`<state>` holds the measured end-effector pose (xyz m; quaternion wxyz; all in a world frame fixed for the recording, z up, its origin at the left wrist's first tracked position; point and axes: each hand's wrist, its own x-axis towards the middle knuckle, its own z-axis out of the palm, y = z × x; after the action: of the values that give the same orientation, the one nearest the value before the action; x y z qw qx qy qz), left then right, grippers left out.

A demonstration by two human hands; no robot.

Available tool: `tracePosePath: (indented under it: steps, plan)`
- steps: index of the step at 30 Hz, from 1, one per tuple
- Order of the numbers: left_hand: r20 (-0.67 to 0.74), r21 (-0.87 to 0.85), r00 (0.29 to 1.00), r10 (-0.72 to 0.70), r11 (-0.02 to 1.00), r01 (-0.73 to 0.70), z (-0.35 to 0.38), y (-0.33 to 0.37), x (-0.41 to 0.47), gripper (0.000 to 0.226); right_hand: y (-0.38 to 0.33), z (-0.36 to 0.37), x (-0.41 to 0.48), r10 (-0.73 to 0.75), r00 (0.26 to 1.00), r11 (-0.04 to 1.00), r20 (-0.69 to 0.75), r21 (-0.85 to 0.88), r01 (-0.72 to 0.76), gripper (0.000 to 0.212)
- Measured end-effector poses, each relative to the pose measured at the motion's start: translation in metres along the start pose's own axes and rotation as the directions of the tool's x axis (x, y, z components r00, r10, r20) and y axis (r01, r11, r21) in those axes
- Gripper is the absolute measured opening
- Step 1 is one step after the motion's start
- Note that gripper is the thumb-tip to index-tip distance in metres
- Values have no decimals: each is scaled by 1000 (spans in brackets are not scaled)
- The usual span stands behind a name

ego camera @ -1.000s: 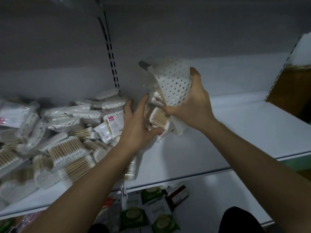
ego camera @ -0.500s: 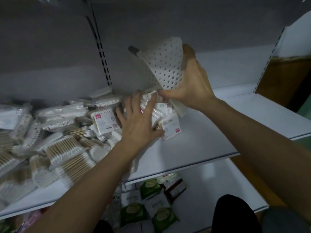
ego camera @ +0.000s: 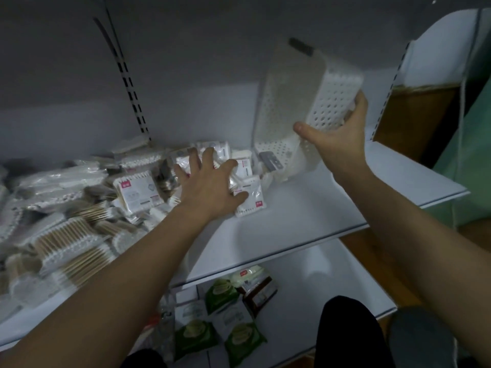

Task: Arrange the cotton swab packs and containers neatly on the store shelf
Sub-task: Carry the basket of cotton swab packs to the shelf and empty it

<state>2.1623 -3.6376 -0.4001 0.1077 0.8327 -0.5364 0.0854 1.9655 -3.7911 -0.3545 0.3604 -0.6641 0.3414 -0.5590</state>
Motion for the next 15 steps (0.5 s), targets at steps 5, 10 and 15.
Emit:
tracePosePath:
  steps: [5,10,15]
  plan:
    - [-47,83,998,52,995,-48,-9,13,3,84,19,-28,6,262,955,948,-137,224,-227,126]
    - [-83,110,984,156,983,-147,-6,34,7,79,42,-46,-2,555,827,768,-93,438,-466,96]
    - [-53,148,974,221,966,-211,4,54,10,76,58,-49,1,622,775,715,-112,486,-503,107]
